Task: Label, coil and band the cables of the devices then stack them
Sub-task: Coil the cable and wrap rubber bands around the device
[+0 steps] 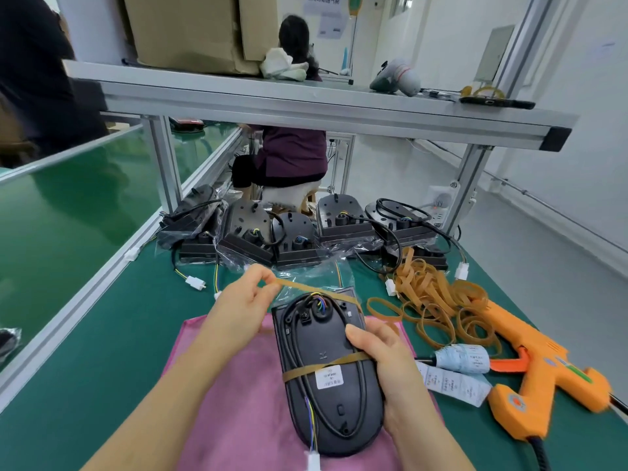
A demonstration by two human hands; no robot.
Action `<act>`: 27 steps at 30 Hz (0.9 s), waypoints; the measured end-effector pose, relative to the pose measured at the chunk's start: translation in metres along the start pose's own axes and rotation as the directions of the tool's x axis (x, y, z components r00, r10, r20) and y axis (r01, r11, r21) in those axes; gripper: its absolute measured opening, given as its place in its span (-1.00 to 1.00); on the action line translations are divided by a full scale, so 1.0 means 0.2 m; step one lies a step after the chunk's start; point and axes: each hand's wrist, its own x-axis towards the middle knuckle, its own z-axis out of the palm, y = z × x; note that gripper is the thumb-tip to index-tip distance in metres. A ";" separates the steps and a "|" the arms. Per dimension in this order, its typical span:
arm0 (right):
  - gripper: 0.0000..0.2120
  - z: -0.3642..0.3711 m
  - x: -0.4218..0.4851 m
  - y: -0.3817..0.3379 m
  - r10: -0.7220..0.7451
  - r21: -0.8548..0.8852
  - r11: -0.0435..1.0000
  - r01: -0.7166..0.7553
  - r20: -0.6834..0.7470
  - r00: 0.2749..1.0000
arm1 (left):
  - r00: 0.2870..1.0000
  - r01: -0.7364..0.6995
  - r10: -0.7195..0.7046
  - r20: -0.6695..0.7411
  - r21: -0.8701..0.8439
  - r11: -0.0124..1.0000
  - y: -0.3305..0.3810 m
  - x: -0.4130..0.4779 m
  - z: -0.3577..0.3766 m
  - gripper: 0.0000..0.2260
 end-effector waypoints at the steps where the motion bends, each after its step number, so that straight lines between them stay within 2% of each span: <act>1: -0.53 0.01 0.00 0.01 0.005 -0.021 1.000 -0.005 -0.008 1.000 | 0.998 -0.041 0.044 -0.047 0.056 0.998 0.01 -0.01 0.01 -0.88; 4: -0.44 0.03 0.00 0.03 0.032 -0.059 0.998 -0.033 -0.021 0.999 | 0.965 -0.159 0.213 -0.155 0.303 0.939 0.08 -0.04 0.04 -0.86; 7: -0.47 0.05 0.02 0.03 0.043 -0.044 0.998 -0.045 -0.037 0.998 | 0.871 -0.347 0.465 -0.156 0.476 0.808 0.15 -0.08 0.05 -0.84; 9: -0.50 0.05 0.02 0.03 0.053 -0.016 0.998 -0.054 -0.039 0.998 | 0.787 -0.479 0.609 -0.099 0.523 0.705 0.17 -0.11 0.05 -0.88; 11: -0.52 0.05 0.01 0.03 0.064 0.016 0.998 -0.063 -0.040 0.997 | 0.704 -0.576 0.709 -0.045 0.549 0.606 0.16 -0.12 0.05 -0.82; 14: -0.60 0.04 0.01 0.03 0.072 0.072 0.995 -0.069 -0.037 0.997 | 0.645 -0.635 0.764 -0.019 0.542 0.550 0.12 -0.14 0.04 -0.71; 17: -0.64 0.02 0.00 0.02 0.081 0.124 0.989 -0.078 -0.021 0.996 | 0.675 -0.607 0.735 -0.066 0.517 0.604 0.06 -0.16 0.01 -0.70; 23: -0.64 0.03 -0.02 0.01 0.085 0.175 0.981 -0.082 -0.012 0.996 | 0.829 -0.473 0.542 -0.136 0.347 0.810 -0.08 -0.23 0.01 -0.69; 25: -0.56 0.05 -0.02 0.02 0.108 0.157 0.982 -0.106 -0.001 0.994 | 0.858 -0.417 0.481 -0.180 0.304 0.857 -0.11 -0.25 0.02 -0.76; 27: -0.58 0.05 -0.03 0.03 0.088 0.126 0.988 -0.088 0.006 0.996 | 0.881 -0.370 0.425 -0.208 0.254 0.893 -0.10 -0.24 0.01 -0.87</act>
